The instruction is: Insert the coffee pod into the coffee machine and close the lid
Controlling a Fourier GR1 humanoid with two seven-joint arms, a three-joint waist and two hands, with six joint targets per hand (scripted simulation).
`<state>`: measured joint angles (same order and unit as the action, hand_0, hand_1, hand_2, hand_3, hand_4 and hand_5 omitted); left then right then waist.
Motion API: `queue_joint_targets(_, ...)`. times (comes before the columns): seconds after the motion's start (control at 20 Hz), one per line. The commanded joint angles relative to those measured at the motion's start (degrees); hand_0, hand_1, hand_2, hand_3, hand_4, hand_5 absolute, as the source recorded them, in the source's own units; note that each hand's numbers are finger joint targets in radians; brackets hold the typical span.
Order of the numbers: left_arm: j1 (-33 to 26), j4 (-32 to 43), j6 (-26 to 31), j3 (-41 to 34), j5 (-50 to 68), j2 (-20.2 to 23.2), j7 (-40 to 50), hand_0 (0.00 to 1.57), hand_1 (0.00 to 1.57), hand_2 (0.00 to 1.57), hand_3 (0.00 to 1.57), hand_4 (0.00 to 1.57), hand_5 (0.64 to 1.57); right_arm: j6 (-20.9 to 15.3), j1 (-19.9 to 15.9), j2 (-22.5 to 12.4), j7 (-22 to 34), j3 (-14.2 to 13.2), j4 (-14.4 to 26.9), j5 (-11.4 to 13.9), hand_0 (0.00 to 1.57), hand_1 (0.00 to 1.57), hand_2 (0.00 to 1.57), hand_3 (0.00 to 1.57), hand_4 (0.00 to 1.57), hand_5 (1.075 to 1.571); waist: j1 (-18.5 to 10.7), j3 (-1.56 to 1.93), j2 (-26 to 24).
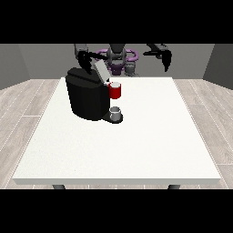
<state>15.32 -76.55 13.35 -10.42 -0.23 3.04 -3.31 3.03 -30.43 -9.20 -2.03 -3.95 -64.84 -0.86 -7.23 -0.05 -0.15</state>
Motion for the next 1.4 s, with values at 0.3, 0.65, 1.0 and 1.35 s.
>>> queue_joint_targets(0.3,-0.83,-5.03,-0.93,1.27,2.47,0.60,1.10,0.00,0.00,0.00,0.00,0.00,1.571,1.58,-5.75,-1.34,-3.24,-2.24,6.68,0.52,0.00,0.00,0.00,0.00,0.00,1.571,-0.84,0.05,3.40)
queue_joint_targets(0.65,-2.29,-2.95,-1.67,0.58,1.44,2.44,-0.99,0.00,0.00,0.00,0.00,0.00,1.571,-0.09,-7.47,1.00,-2.66,0.10,6.23,2.80,0.00,0.00,0.00,0.00,0.00,1.571,-0.22,0.05,3.32)
queue_joint_targets(1.0,-1.22,-1.51,-1.25,-0.31,2.30,4.45,-1.20,0.00,0.00,0.00,0.00,0.00,1.571,-0.24,-9.52,2.98,-1.62,2.07,6.67,4.50,0.00,0.00,0.00,0.00,0.15,1.571,0.39,0.04,2.84)
queue_joint_targets(1.35,0.97,1.51,0.99,-1.06,4.13,5.58,-4.18,0.00,0.00,0.00,0.00,0.19,1.571,-1.31,-17.59,1.67,-0.09,3.14,7.64,8.36,0.00,0.00,0.00,0.00,0.12,1.571,-1.38,0.03,6.66)
